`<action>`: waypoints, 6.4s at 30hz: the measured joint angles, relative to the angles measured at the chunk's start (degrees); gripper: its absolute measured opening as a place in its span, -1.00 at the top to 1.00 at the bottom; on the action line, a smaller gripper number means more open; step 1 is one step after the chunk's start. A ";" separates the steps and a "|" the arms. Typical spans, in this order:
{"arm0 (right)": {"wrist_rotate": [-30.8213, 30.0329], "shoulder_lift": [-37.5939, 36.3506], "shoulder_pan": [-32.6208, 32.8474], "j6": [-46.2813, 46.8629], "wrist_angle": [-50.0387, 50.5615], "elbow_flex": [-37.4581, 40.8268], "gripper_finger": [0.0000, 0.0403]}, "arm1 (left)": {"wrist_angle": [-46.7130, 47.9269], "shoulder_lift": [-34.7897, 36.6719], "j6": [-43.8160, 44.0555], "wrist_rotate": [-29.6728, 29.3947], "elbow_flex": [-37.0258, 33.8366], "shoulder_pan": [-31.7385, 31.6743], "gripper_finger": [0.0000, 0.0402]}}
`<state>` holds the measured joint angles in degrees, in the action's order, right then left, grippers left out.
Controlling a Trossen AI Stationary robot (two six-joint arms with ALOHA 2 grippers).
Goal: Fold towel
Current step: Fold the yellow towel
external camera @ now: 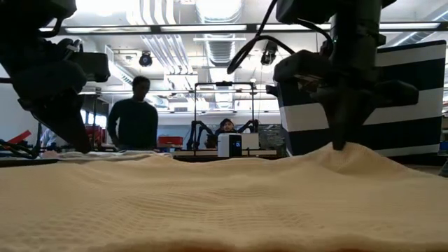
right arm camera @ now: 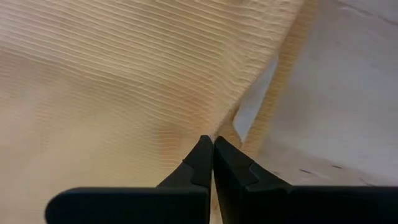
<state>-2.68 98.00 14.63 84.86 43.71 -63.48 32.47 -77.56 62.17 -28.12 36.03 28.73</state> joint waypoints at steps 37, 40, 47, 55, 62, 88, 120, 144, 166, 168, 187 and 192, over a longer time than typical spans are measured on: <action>-12.21 -2.86 10.29 -10.33 -0.61 3.34 0.14 | -8.92 -10.90 -12.63 -10.79 -0.80 -0.40 0.62; -17.25 -0.70 13.37 -8.44 -3.18 3.71 0.18 | -5.95 -8.57 -10.27 -12.02 -0.54 -0.55 0.62; -20.46 7.41 13.12 -6.81 0.38 3.80 0.25 | -18.70 -7.66 -10.93 -12.52 -0.48 -0.20 0.62; -19.30 5.88 13.22 -8.21 5.29 2.19 0.23 | -29.71 -14.40 -13.58 -12.46 -0.47 -0.03 0.62; -22.84 3.93 13.13 -11.41 6.35 2.29 0.16 | -30.34 -20.26 -10.35 -12.70 -0.40 -0.05 0.62; -28.94 0.03 16.53 -41.91 -6.33 -0.19 0.15 | -8.50 -8.71 -5.58 -3.96 -0.64 4.02 0.62; -23.54 -3.91 0.04 -70.78 -61.15 23.73 1.00 | -5.04 -2.51 -0.24 -15.88 -0.66 9.71 0.62; -28.56 7.31 -12.57 -82.19 -67.66 22.51 1.00 | -50.78 -34.38 -13.68 -10.34 8.85 6.10 0.62; -22.57 3.29 -12.95 -83.18 -59.06 23.07 1.00 | -48.84 -33.73 -15.12 -6.82 8.56 8.49 0.62; -23.41 1.83 -13.29 -83.44 -58.14 22.73 1.00 | -48.81 -33.73 -15.07 -6.62 8.56 8.68 0.62; -18.73 4.61 -14.63 -79.97 -60.33 22.64 1.00 | -48.33 -33.68 -15.17 -6.43 9.13 8.61 0.62; -19.88 0.40 -14.16 -79.50 -61.24 22.44 1.00 | -47.87 -32.33 -16.14 -7.59 9.20 8.52 0.62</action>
<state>-22.56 98.39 0.47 5.35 -17.52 -41.04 -15.40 -109.88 46.03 -35.71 45.23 37.25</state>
